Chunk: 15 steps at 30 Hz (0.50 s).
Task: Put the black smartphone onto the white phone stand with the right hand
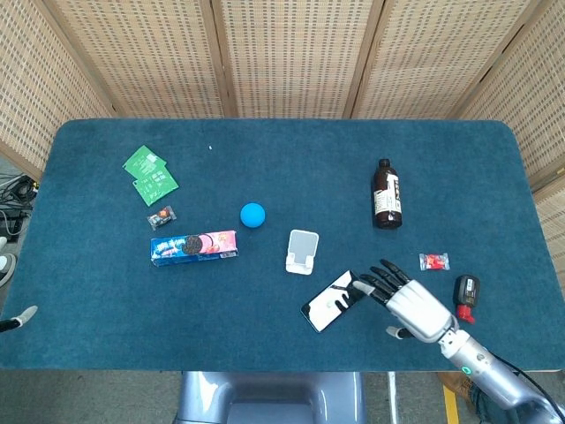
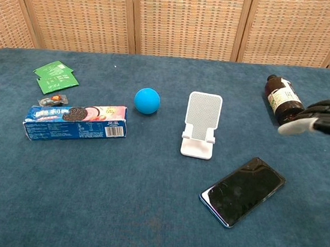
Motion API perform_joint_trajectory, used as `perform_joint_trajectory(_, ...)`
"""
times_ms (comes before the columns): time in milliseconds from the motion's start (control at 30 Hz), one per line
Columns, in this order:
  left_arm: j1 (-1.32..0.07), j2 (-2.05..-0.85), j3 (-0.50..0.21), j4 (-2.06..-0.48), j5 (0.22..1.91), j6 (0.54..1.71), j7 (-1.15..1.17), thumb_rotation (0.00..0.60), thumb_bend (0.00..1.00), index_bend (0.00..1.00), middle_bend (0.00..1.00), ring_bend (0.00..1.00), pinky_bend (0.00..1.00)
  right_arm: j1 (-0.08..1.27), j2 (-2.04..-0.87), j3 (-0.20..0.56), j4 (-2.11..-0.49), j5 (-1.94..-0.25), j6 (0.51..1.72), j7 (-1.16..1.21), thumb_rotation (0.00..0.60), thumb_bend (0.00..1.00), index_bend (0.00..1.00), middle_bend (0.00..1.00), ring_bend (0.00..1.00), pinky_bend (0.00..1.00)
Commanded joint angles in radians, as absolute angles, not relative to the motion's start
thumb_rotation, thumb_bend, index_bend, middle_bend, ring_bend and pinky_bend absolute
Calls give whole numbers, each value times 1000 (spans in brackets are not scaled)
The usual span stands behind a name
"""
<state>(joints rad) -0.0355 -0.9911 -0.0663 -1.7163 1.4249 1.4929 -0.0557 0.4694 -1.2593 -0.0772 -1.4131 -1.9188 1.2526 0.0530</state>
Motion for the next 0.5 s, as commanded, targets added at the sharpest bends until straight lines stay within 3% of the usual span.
perform_joint_trajectory(33, -41, -994, -69, -1715, 1414, 1481, -51, 600, 0, 0, 0, 0, 0, 542, -1316, -57, -1411, -1923, 1152, -9, 600, 0, 232, 299, 220, 250)
perform_joint_trajectory(500, -60, -1003, -74, -1707, 1383, 1442, -38, 600, 0, 0, 0, 0, 0, 620, -1415, -23, -1402, -1836, 1003, -131, 600, 0, 212, 290, 236, 263)
